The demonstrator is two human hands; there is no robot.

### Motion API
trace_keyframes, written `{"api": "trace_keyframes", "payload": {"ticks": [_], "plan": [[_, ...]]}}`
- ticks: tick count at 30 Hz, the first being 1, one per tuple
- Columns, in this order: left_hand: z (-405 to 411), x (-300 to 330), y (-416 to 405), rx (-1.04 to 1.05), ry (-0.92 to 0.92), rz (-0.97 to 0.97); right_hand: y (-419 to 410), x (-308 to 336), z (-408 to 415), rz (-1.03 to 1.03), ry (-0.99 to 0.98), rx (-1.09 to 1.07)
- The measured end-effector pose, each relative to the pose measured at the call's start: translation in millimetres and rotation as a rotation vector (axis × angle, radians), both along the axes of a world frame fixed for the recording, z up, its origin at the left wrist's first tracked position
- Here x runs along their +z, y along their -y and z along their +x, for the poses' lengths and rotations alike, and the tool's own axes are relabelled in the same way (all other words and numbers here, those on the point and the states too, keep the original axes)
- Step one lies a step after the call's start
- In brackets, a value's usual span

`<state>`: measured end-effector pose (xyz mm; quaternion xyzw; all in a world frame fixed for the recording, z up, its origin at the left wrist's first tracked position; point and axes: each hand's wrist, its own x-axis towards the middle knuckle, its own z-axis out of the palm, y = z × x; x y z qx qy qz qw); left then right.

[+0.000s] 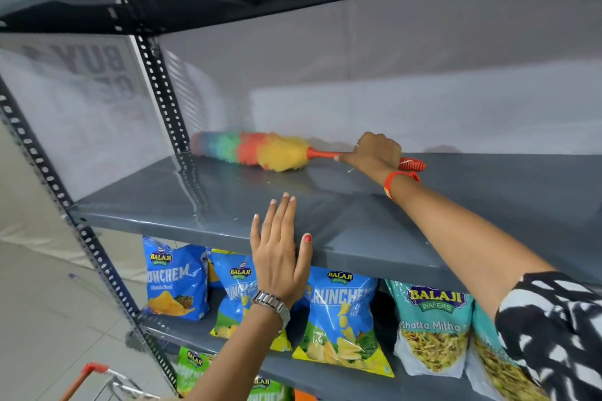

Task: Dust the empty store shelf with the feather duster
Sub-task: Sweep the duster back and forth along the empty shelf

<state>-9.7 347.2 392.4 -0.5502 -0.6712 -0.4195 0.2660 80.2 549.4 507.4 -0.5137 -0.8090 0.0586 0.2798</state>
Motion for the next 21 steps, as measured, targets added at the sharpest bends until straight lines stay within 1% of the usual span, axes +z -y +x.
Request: {"api": "trace_keyframes", "payload": {"ticks": [2, 6, 8, 12, 14, 17, 21], "plan": [[-8, -1, 4, 0.000, -0.008, 0.004, 9, 3, -7, -0.037, -0.044, 0.058], [-41, -2, 12, 0.126, 0.031, 0.059, 29, 0, -30, -0.108, -0.077, 0.167], [-56, -3, 12, 0.169, 0.051, 0.065, 38, -6, -44, -0.126, -0.046, 0.229], [-65, -6, 9, 0.172, 0.058, 0.066, 44, -17, -66, -0.164, 0.055, 0.348], [-67, -7, 8, 0.177, 0.067, 0.079, 37, -16, -70, -0.179, 0.073, 0.325], [-68, -7, 7, 0.163, 0.053, 0.087, 19, -11, -63, -0.164, 0.063, 0.213], [-71, -6, 6, 0.147, 0.062, 0.111, 6, -4, -59, 0.010, 0.075, 0.009]]}}
